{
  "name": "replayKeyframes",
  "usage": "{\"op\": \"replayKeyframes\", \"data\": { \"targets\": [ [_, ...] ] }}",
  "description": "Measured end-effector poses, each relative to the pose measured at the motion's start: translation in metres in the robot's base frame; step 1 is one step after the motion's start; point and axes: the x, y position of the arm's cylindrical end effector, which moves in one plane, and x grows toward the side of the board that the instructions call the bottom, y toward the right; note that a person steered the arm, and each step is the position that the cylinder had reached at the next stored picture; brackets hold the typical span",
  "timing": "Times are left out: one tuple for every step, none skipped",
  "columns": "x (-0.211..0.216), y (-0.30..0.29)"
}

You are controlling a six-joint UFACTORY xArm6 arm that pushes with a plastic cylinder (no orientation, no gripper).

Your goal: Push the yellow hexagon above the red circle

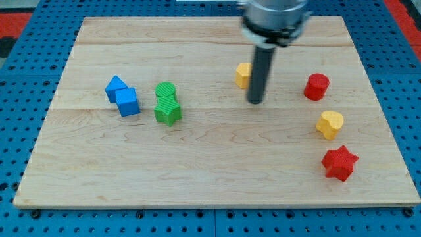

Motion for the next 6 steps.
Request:
{"op": "replayKeyframes", "data": {
  "targets": [
    [-0.042, 0.012],
    [-0.077, 0.048],
    [-0.076, 0.009],
    [-0.101, 0.002],
    [-0.107, 0.052],
    [-0.107, 0.109]
  ]
}}
